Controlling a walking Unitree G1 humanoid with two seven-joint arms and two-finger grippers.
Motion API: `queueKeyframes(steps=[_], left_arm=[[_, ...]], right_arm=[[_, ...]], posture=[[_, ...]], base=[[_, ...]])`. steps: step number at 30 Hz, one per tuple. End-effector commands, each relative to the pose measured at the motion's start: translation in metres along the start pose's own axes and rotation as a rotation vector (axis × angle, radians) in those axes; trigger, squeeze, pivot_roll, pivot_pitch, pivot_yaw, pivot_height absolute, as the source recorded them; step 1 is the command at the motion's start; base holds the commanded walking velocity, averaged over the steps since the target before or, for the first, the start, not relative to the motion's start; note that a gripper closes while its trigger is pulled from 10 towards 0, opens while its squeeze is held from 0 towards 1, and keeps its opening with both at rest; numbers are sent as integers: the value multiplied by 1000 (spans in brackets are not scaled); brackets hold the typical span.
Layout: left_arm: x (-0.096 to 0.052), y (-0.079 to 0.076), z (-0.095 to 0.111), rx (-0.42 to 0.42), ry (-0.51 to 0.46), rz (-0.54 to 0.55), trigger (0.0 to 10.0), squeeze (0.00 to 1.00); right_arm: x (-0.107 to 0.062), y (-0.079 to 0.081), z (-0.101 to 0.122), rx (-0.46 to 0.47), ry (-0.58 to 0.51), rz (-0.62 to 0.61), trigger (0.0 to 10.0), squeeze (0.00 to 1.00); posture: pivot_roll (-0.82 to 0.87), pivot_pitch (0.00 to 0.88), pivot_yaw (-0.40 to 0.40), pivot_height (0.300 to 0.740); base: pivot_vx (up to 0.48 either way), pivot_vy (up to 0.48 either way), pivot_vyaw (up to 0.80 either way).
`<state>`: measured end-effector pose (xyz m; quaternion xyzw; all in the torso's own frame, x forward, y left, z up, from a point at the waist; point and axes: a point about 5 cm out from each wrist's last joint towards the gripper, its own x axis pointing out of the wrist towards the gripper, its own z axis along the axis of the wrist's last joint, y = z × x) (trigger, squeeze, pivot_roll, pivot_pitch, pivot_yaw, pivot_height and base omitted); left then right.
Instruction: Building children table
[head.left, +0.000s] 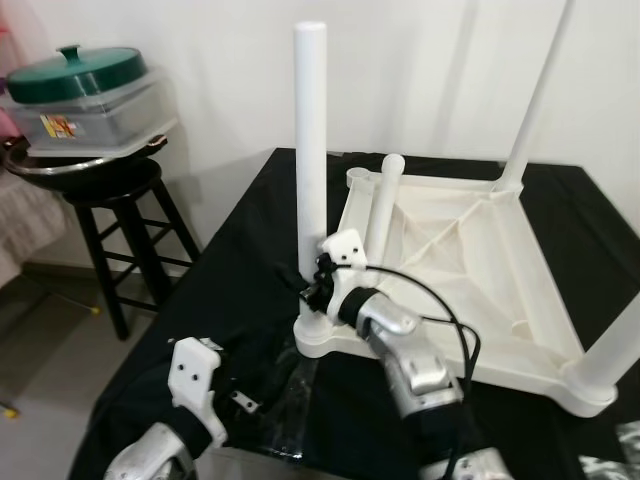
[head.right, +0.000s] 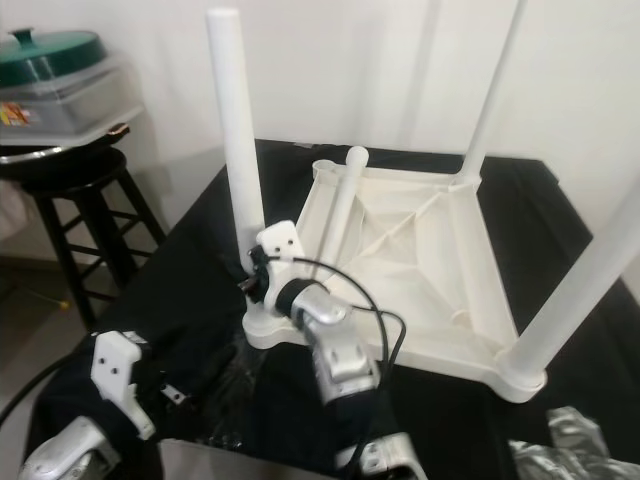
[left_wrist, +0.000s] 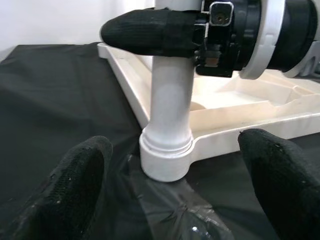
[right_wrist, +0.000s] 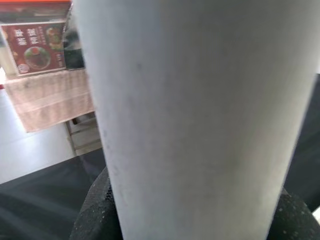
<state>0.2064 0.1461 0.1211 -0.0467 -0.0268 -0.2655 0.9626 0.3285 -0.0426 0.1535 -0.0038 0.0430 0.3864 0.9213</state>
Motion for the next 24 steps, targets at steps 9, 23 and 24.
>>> queueKeyframes(steps=[9,23,24], left_arm=[[0,2,-4,-2,19,11,10000,0],[2,1,-7,-1,25,7,10000,0],[2,1,-7,-1,25,7,10000,0]], right_arm=[[8,-8,-7,44,99,85,10000,1000],[8,-18,34,-56,62,739,10000,0],[8,-18,35,-43,63,750,10000,0]], posture=[[14,22,15,740],[31,0,16,740],[31,0,16,740]], base=[[0,0,0],[0,0,0],[0,0,0]])
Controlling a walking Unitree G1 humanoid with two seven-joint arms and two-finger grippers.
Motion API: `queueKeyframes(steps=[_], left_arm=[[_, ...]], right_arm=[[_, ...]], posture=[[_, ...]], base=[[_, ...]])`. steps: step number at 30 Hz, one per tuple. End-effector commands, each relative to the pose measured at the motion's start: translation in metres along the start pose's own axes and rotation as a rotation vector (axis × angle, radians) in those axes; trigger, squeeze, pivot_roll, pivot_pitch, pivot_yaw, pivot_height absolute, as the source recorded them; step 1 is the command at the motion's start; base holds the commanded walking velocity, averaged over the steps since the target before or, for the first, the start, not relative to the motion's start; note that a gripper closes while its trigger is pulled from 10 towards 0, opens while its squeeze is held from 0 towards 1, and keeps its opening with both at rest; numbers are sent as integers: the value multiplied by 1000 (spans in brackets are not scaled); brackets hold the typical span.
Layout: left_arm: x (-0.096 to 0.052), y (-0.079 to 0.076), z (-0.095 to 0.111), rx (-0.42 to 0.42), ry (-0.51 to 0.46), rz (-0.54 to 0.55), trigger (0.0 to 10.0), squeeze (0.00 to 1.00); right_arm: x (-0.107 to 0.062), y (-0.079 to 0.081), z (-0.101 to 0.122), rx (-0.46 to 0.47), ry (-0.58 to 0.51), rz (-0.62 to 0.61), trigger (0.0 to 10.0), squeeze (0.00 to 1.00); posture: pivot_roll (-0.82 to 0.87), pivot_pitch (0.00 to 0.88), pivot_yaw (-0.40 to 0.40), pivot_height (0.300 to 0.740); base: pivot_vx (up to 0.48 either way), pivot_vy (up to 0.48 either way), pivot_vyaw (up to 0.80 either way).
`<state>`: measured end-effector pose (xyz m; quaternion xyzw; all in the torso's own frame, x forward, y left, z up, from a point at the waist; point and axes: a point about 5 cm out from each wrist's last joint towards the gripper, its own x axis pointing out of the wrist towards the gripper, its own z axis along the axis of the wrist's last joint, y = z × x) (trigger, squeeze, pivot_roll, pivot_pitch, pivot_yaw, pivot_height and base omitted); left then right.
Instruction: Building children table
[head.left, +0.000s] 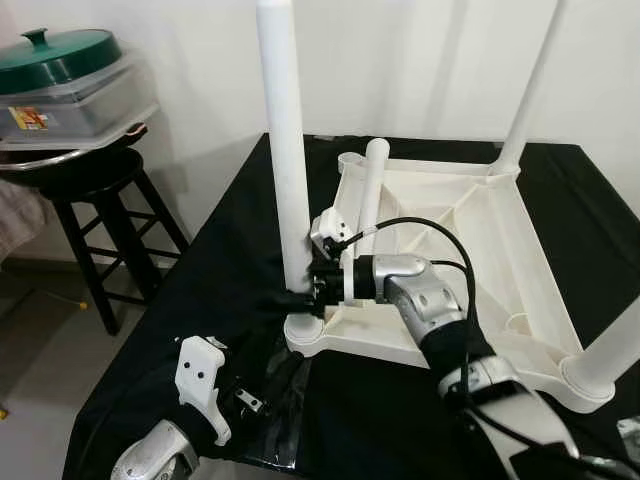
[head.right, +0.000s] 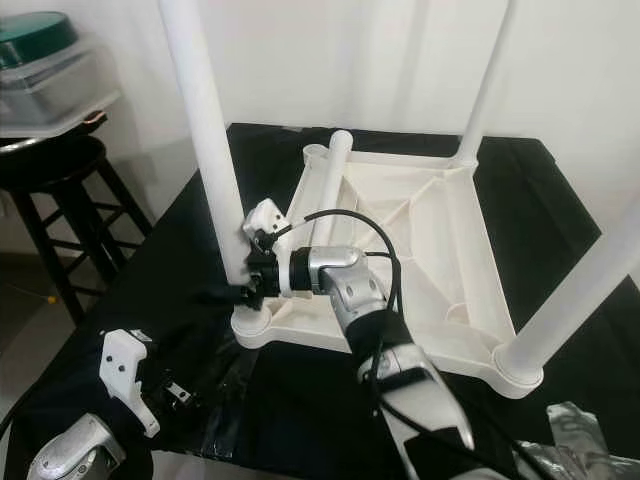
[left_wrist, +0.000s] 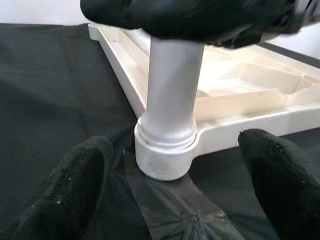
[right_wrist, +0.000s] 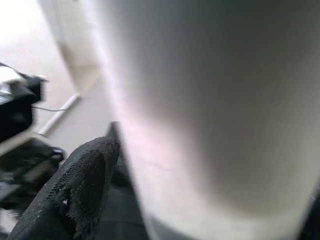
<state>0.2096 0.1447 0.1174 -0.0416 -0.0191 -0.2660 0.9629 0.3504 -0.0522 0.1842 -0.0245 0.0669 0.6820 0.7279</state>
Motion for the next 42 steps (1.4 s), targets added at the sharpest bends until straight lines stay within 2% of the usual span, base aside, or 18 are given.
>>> queueKeyframes(steps=[1,2,10,17,18,19,20,22,23,24,31,32,33,34,35,36,40,42], left_arm=[[-1,1,-3,-7,7,7,10000,0],[-1,0,-3,-7,7,5,10000,0],[-2,-1,-2,-8,5,6,10000,0],[-4,-1,-1,-8,2,7,10000,0],[-5,-1,0,-8,2,8,10000,0],[-6,0,1,-7,2,9,10000,0],[-6,0,1,-7,2,9,10000,0],[-8,1,2,-8,2,11,10000,0],[-8,1,2,-8,2,11,10000,0],[-8,2,2,-7,4,9,10000,0],[-8,2,1,-10,11,-1,10000,0],[-8,2,1,-10,11,0,10000,0],[-8,2,1,-8,8,9,10000,0],[-7,2,1,-7,5,15,10000,0],[-7,2,1,-7,5,15,10000,0],[-7,2,2,-7,3,19,10000,0],[-5,2,1,-10,2,12,10000,0],[-5,2,1,-11,2,11,10000,0]], right_arm=[[4,1,3,-2,-15,43,10000,0],[3,-1,3,37,-39,61,0,0],[-5,-3,-5,70,-53,58,0,0],[-14,-2,-26,58,-39,-62,0,0],[-11,3,-36,72,-19,-123,0,0],[-1,6,-52,101,18,-357,0,0],[-1,6,-52,101,18,-357,0,0],[8,19,-68,192,29,-668,0,0],[8,19,-68,192,29,-668,0,0],[9,28,-67,197,-1,-761,0,0],[9,26,-68,193,4,-760,0,0],[10,27,-66,190,6,-757,2549,0],[12,26,-63,182,3,-732,10000,0],[13,26,-60,157,24,-723,10000,196],[13,26,-60,157,24,-723,10000,196],[13,25,-56,138,35,-711,10000,1000],[9,13,-20,17,-21,-484,10000,1000],[8,12,-15,5,-34,-445,10000,1000]], posture=[[31,0,16,740],[37,0,11,740],[32,3,11,740],[31,18,10,740],[32,26,8,740],[21,33,12,740],[21,33,12,740],[15,51,20,740],[15,51,20,740],[13,51,25,740],[18,43,17,740],[18,43,17,740],[16,41,18,740],[18,38,16,740],[18,38,16,740],[18,38,16,740],[15,29,14,740],[15,29,14,740]], base=[[0,0,0],[0,0,0],[0,0,0],[0,0,0],[0,0,0],[0,0,0],[0,0,0],[0,0,0],[0,0,0],[0,0,0],[0,0,0],[0,0,0],[0,0,0],[0,0,0],[0,0,0],[0,0,0],[0,0,0],[0,0,0]])
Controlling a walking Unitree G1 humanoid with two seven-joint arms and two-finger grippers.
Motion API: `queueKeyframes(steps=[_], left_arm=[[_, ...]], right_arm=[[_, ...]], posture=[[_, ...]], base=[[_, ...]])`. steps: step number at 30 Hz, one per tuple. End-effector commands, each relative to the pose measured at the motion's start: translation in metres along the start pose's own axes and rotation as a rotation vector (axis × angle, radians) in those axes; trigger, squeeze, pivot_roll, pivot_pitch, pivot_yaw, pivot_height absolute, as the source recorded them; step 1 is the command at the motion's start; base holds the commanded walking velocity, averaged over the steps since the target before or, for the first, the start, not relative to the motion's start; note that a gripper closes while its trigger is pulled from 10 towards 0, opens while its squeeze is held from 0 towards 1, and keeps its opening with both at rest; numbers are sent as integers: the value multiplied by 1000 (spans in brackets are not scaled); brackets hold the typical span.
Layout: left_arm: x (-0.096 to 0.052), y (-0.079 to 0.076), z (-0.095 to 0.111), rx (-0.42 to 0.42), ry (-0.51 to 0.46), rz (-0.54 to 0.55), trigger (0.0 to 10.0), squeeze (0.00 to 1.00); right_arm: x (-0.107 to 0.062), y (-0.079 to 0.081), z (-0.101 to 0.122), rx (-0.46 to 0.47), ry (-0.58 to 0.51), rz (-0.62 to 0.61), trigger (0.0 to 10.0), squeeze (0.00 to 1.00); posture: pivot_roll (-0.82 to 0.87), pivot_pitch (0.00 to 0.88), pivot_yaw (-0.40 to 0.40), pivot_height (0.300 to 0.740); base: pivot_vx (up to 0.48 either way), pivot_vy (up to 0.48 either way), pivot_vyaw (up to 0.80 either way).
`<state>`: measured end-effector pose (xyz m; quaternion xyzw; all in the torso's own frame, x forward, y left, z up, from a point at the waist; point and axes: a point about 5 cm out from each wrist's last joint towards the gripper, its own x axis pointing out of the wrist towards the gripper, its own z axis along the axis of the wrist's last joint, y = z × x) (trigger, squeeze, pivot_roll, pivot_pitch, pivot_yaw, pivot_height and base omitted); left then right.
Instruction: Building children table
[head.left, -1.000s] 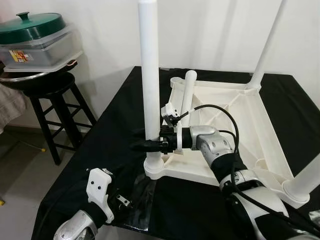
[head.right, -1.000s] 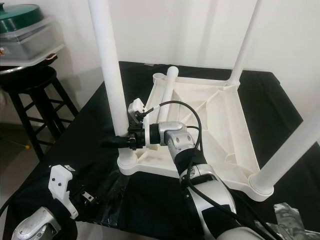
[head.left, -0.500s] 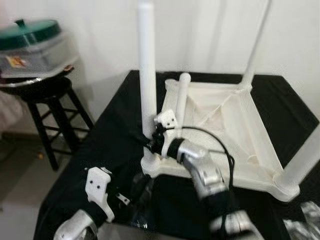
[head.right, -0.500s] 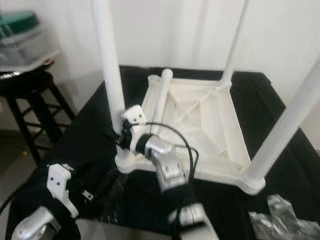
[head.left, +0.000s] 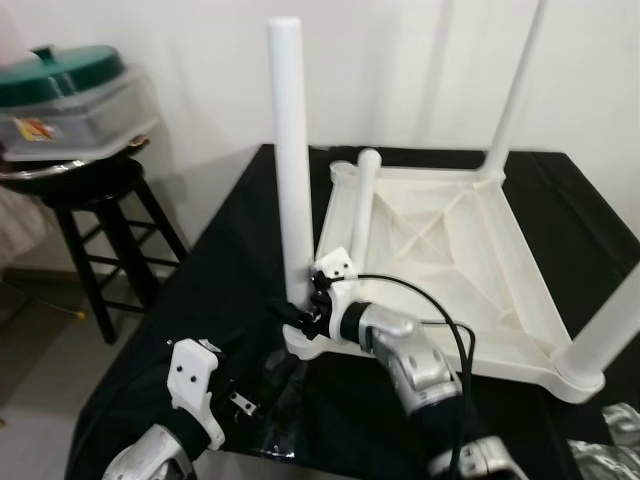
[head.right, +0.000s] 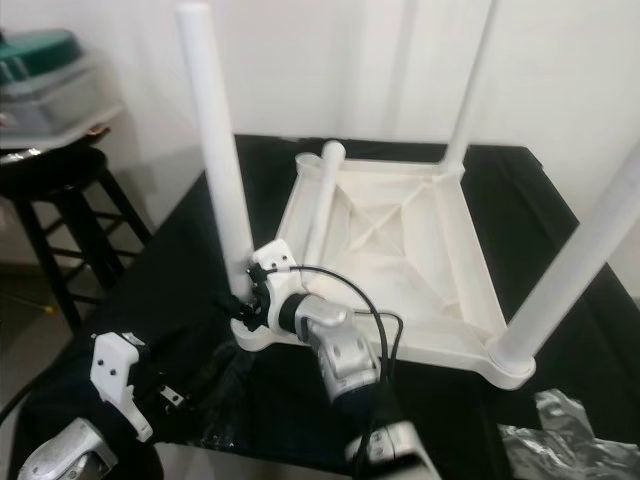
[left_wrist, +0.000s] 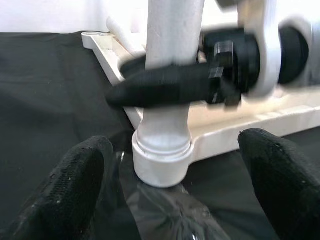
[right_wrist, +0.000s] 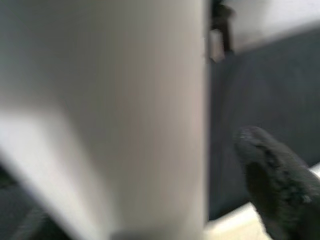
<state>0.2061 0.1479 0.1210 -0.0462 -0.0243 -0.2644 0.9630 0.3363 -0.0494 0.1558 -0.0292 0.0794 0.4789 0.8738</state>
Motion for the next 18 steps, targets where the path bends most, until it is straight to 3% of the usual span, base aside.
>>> queueKeyframes(steps=[1,2,3,7,13,14,16,17,18], left_arm=[[-1,1,-3,-5,15,8,10000,0],[0,1,-3,-6,14,7,10000,0],[1,1,-3,-6,14,7,10000,0],[1,0,-3,-3,13,8,10000,0],[1,1,-4,-1,16,11,10000,0],[1,1,-4,0,17,11,10000,0],[1,1,-4,0,18,11,10000,0],[1,1,-4,1,18,11,10000,0],[1,1,-4,1,18,11,10000,0]], right_arm=[[2,1,14,-28,-55,55,10000,1000],[1,-1,20,-46,-67,126,10000,1000],[-1,-4,28,-88,-77,229,10000,0],[-4,-12,38,-141,-52,401,10000,0],[-3,-18,42,-103,-5,514,9882,0],[-3,-20,43,-92,5,543,902,0],[-3,-20,44,-85,10,561,902,0],[-3,-22,44,-84,17,568,0,0],[-3,-22,44,-84,17,568,0,0]], posture=[[15,29,14,740],[19,25,11,740],[23,21,11,740],[38,16,10,740],[41,16,9,740],[53,9,10,740],[53,9,10,740],[55,8,10,740],[55,8,10,740]], base=[[0,0,0],[0,0,0],[0,0,0],[0,0,0],[0,0,0],[0,0,0],[0,0,0],[0,0,0],[0,0,0]])
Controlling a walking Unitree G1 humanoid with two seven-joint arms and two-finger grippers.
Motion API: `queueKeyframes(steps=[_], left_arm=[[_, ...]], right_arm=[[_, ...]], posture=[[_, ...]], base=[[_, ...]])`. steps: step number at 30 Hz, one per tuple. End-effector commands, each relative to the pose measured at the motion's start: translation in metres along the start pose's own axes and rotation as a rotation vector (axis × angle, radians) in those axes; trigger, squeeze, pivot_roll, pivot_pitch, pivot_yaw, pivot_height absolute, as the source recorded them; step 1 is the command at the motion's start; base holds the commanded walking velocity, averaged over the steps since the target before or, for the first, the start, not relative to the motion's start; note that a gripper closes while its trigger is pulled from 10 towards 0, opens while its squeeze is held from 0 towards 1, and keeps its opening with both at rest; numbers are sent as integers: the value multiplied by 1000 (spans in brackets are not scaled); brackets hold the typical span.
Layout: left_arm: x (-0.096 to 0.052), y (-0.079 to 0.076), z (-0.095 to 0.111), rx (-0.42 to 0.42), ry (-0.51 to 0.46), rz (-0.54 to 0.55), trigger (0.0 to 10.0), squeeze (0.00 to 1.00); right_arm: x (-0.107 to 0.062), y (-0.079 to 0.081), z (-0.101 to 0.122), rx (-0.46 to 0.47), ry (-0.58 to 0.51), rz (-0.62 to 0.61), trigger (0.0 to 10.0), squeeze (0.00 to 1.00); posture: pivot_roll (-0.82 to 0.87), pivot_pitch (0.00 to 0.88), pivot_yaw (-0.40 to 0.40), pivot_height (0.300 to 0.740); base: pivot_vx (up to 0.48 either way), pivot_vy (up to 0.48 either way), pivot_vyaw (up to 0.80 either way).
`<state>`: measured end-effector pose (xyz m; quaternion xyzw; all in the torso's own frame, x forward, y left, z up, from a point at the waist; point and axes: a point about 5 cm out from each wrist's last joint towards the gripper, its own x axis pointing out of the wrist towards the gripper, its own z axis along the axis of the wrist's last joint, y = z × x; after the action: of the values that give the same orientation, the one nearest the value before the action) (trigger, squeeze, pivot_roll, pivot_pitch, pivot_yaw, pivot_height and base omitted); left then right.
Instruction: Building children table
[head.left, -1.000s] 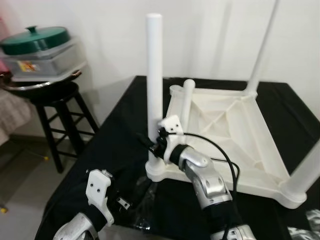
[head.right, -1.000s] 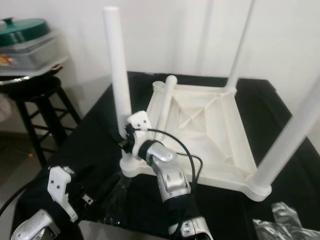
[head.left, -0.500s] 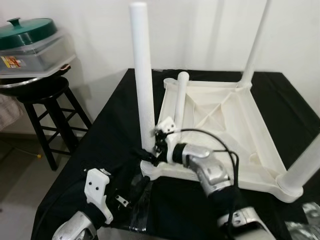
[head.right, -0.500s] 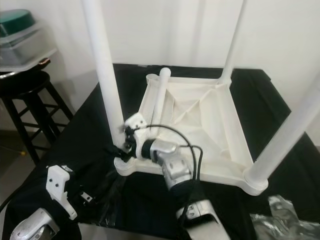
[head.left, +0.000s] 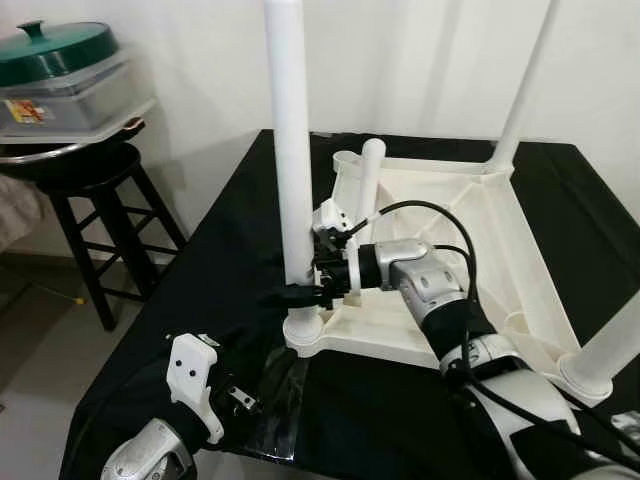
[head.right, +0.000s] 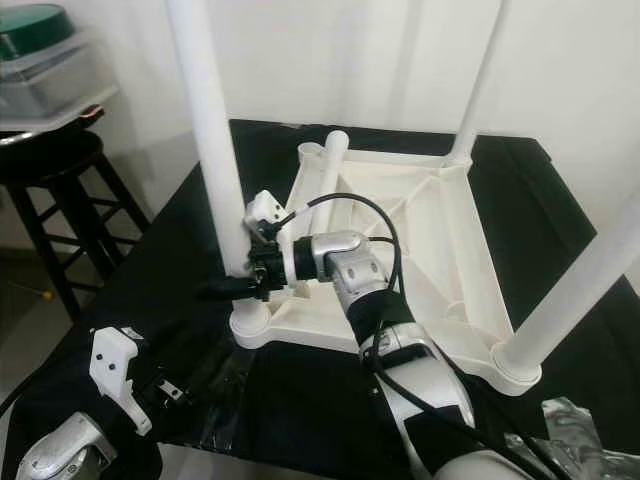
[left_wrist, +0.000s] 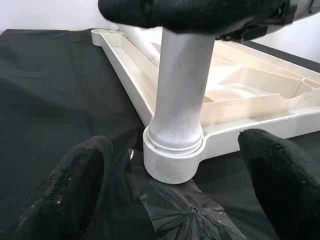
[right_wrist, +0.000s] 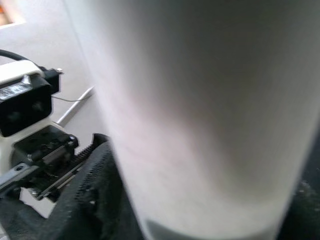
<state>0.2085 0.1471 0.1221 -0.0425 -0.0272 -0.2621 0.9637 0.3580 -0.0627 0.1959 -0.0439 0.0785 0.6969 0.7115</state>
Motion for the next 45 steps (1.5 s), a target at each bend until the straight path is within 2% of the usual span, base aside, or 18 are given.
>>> queueKeyframes(steps=[1,14,15,16,17,18,20,22,29,30,31,32,33,38,39,40,41,45], left_arm=[[-2,0,-5,-7,23,7,10000,0],[-4,-1,-6,-14,23,3,10000,0],[-4,-1,-6,-15,24,2,10000,0],[-5,-1,-5,-15,23,1,10000,0],[-6,-1,-4,-14,22,1,10000,0],[-7,0,-4,-17,19,6,10000,0],[-8,1,-4,-19,17,10,10000,0],[-4,1,-5,-33,16,-5,10000,0],[-5,-1,-6,-40,22,-18,10000,0],[-7,-1,-6,-43,18,-7,10000,0],[-7,-1,-6,-43,18,-7,10000,0],[-7,-2,-5,-42,16,-4,10000,0],[-7,-2,-5,-41,16,-4,10000,0],[-7,-3,-5,-40,17,-6,10000,0],[-7,-3,-4,-40,17,-8,10000,0],[-7,-3,-4,-40,17,-8,10000,0],[-6,-3,-4,-40,17,-9,10000,0],[-4,-3,-4,-39,17,-10,10000,0]], right_arm=[[3,-1,4,-9,0,23,0,0],[-11,1,-43,69,32,-112,0,0],[-10,1,-57,89,84,-217,0,0],[4,4,-70,228,2,-602,0,0],[2,10,-82,369,-25,-903,0,0],[7,31,-92,415,-3,-944,0,0],[11,46,-95,424,5,-919,0,0],[12,43,-90,249,92,-744,0,0],[14,42,-91,250,142,-680,0,0],[17,42,-87,237,146,-638,10000,149],[17,42,-87,237,146,-638,10000,149],[18,44,-80,236,135,-642,10000,816],[19,46,-73,233,115,-627,10000,1000],[14,41,-32,130,-83,-398,10000,1000],[9,39,-21,60,-119,-312,10000,616],[9,39,-21,60,-119,-312,10000,616],[2,37,-16,24,-132,-210,10000,0],[-6,33,-15,12,-117,-69,10000,0]], posture=[[56,9,9,740],[36,18,20,740],[34,19,13,740],[35,26,-6,740],[34,31,-1,740],[-7,48,29,740],[-7,48,29,740],[-14,22,32,740],[-6,17,28,740],[0,15,28,740],[0,15,28,740],[4,17,29,740],[6,18,29,740],[13,22,32,740],[17,23,32,740],[17,23,32,740],[19,23,31,740],[33,20,24,740]], base=[[0,0,0],[0,0,0],[0,0,0],[0,0,0],[0,0,0],[0,0,0],[0,0,0],[0,0,0],[0,0,0],[0,0,0],[0,0,0],[0,0,0],[0,0,0],[0,0,0],[0,0,0],[0,0,0],[0,0,0],[0,0,0]])
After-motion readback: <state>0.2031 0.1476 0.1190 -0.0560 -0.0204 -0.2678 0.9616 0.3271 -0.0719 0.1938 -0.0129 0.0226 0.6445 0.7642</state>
